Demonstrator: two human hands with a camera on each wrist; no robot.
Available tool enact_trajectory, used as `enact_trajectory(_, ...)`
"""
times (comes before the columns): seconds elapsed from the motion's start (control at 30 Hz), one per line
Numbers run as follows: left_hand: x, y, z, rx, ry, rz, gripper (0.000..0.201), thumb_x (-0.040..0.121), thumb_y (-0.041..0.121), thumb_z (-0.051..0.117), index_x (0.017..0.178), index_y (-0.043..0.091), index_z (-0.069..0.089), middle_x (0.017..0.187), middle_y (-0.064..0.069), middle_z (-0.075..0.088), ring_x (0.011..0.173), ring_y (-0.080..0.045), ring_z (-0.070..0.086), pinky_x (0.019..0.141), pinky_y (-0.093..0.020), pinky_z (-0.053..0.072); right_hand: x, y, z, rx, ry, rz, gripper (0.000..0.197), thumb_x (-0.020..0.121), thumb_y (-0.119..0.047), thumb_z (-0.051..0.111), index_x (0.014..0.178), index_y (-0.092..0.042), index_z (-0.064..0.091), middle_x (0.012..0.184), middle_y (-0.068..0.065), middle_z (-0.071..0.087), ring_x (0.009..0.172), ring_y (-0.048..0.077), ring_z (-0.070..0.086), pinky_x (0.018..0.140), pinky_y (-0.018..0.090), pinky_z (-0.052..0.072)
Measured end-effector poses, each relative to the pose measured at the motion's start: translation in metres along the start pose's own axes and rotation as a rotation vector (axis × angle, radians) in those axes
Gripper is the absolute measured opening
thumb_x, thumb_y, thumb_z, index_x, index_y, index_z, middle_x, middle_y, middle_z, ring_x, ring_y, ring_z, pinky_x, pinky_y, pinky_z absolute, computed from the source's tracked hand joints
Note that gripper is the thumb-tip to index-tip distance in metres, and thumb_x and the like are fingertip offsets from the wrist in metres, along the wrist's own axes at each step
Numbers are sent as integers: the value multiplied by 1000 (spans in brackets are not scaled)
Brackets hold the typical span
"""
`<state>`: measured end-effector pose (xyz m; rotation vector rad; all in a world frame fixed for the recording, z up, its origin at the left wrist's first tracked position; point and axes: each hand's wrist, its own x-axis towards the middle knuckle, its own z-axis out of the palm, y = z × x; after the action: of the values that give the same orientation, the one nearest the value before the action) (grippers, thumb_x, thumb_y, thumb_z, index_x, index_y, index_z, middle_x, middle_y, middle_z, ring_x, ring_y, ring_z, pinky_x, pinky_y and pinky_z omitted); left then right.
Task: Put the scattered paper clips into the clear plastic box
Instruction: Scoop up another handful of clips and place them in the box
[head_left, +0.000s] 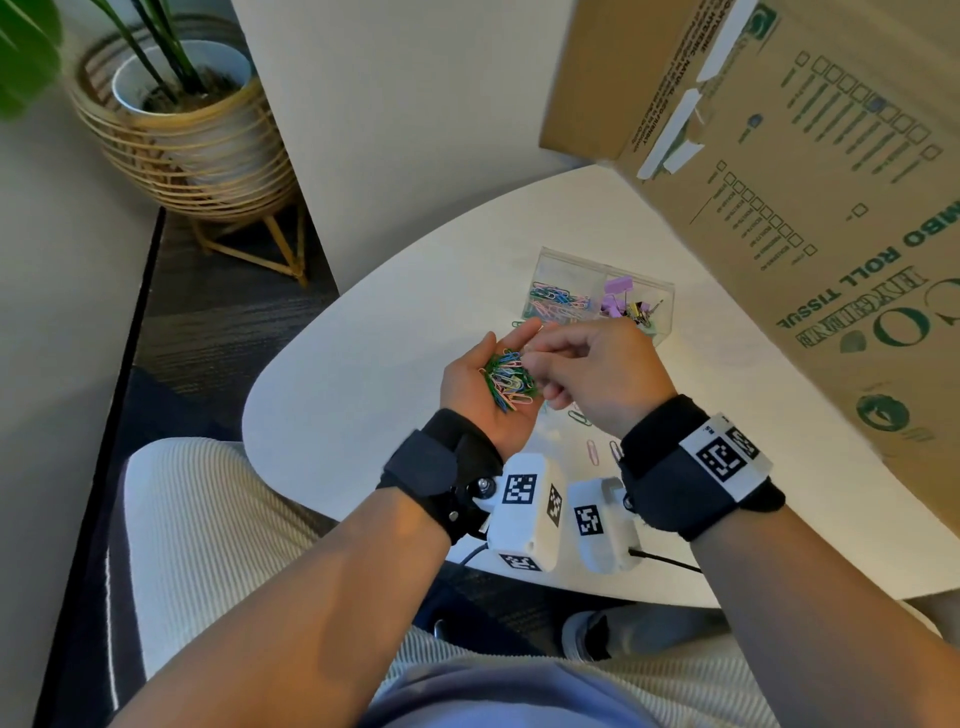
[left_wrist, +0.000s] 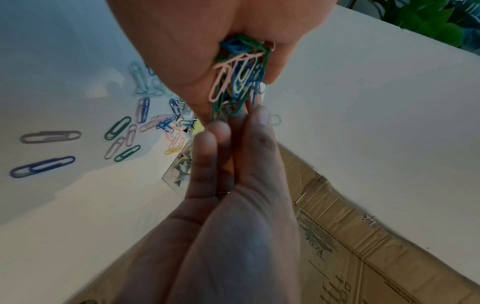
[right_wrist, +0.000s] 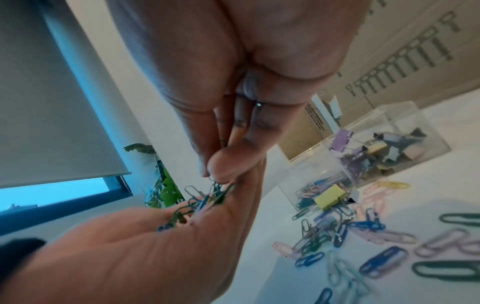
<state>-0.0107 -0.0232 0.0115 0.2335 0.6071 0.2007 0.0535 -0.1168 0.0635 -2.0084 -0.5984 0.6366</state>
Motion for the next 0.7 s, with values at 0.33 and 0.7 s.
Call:
enact_trajectory(0.33, 0, -6, -1, 28, -33, -15, 47, 102, 32, 27, 117, 2, 60, 100, -17, 70, 83, -28, 71, 77, -37, 52, 1, 4, -2, -418, -111, -128, 18, 83, -22, 74, 100, -17, 75, 81, -8, 66, 66, 6, 59, 70, 31, 55)
enact_trajectory(0.7, 0, 1, 5, -16, -41, -21, 48, 101, 31, 25, 120, 0, 57, 104, -21, 66, 85, -31, 67, 74, -37, 54, 2, -4, -11, 57, 25, -5, 6, 82, -4, 74, 85, -9, 76, 65, 12, 71, 46, 14, 60, 54, 31, 58)
